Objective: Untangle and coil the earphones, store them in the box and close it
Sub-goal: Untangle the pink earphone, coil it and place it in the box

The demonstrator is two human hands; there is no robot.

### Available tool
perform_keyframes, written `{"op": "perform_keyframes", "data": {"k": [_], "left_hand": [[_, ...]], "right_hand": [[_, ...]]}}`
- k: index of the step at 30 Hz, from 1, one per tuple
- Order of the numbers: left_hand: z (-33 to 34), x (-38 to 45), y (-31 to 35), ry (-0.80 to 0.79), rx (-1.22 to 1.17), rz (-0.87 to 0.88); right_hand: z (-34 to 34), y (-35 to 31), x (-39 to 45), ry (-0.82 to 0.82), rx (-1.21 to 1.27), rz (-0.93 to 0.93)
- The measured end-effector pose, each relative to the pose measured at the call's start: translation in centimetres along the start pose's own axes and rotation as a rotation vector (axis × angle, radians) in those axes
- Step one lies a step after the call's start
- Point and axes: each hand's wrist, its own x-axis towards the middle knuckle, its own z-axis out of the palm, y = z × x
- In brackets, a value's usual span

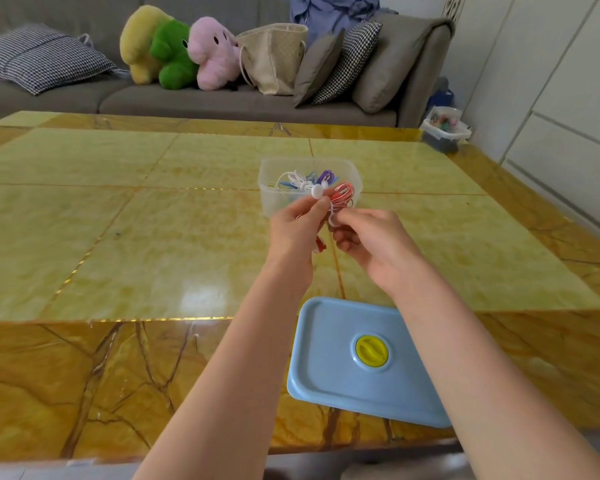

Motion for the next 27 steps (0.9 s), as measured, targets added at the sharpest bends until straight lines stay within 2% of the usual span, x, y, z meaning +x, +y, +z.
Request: {"op": "perform_keyframes", "data": {"k": [4,8,15,20,24,27], "left_hand": [[0.0,0.0,0.2,-0.057,-0.021,0.04],[-0.3,-0.2,0.5,-0.034,-0.1,-0.003],[-1.1,0.0,0.6,0.067,-0.108,-0.11],[-1.3,0.0,0.8,0.081,-0.161,-0.134],[-0.5,-0.3,0.4,0.137,0.0,-0.051],[-0.1,-0.4,0.5,0.127,0.068,-0.009]], "right_hand": [[-0.3,-0.1,-0.1,-0.028,0.142,-0.016],[-0.1,0.2,0.1,-0.037,0.263,0.053],[0.2,0.5,0.4,0.023,0.183,0.068],[0.2,0.7,0.3,-0.024,0.266,0.121],[-0.1,0.7,0.3,-0.066,0.321,0.248],[-0.4,0.6,0.5,-0.049,0.323,0.233]]}}
